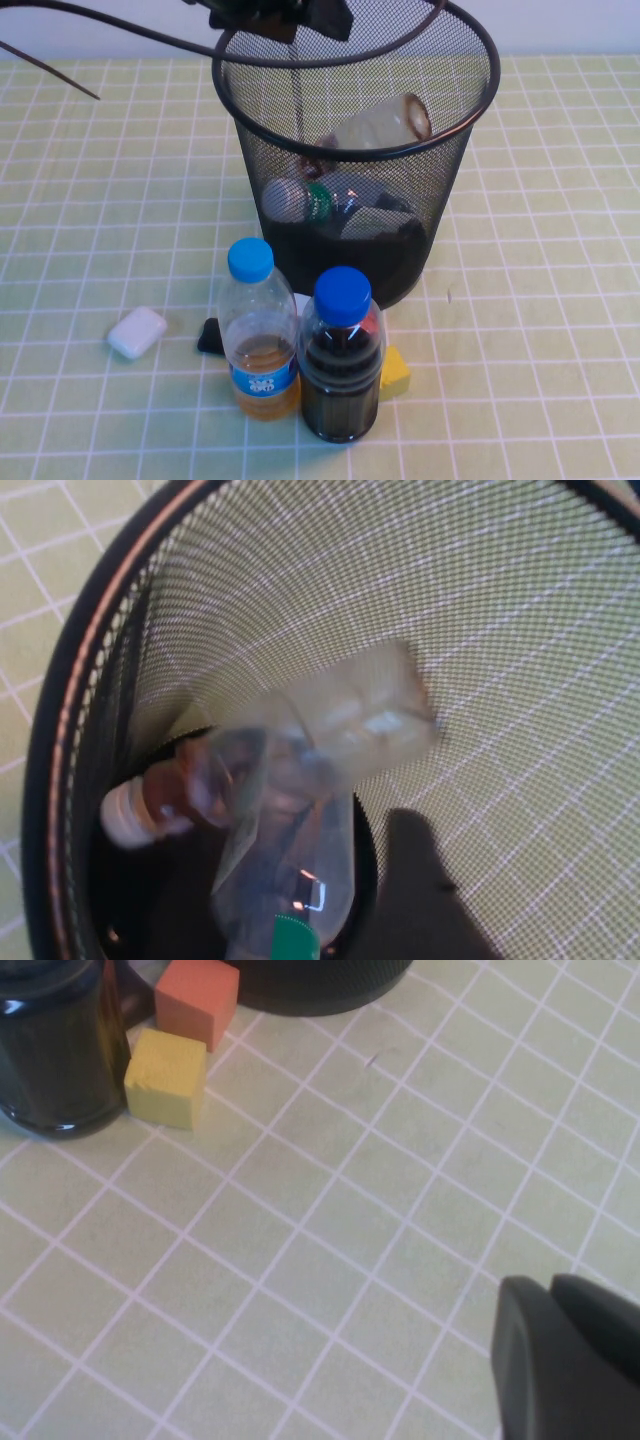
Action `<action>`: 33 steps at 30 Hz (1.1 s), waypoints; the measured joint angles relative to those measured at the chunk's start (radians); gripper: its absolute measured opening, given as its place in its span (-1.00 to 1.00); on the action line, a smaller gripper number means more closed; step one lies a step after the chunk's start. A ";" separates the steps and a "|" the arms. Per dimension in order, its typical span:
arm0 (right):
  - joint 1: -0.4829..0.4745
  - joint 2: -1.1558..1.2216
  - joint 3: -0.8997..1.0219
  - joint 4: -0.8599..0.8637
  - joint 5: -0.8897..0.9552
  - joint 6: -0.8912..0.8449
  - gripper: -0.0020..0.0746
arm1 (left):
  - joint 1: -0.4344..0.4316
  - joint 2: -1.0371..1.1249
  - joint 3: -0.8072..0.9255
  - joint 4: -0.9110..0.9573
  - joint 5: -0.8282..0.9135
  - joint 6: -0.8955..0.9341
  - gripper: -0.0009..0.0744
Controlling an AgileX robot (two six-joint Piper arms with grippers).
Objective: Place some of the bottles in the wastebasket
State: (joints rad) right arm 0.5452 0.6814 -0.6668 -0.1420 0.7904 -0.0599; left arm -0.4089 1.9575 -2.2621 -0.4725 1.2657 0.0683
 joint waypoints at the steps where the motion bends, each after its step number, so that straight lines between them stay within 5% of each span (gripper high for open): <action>1: 0.000 0.000 0.000 0.000 0.005 0.000 -0.97 | 0.000 -0.011 0.000 0.000 0.000 0.000 0.09; 6: 0.000 0.000 0.005 -0.021 0.057 0.007 -0.97 | 0.000 -0.105 0.000 0.009 0.000 0.037 -0.74; 9: 0.000 -0.024 0.045 -0.084 0.045 0.088 -0.97 | 0.000 -0.181 0.000 0.033 0.000 0.049 -0.91; 18: 0.000 -0.329 0.291 -0.180 -0.127 0.331 -0.97 | 0.000 -0.495 0.203 0.140 0.002 0.114 -0.98; 23: 0.000 -0.470 0.362 -0.217 -0.169 0.353 -0.97 | 0.000 -0.716 0.597 0.176 -0.025 0.130 -0.98; 33: 0.000 -0.516 0.368 -0.221 -0.175 0.355 -0.97 | 0.000 -1.306 1.404 0.145 -0.397 0.112 -0.98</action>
State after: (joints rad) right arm 0.5452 0.1658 -0.2991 -0.3632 0.6152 0.2951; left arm -0.4089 0.6515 -0.8577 -0.3274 0.8687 0.1800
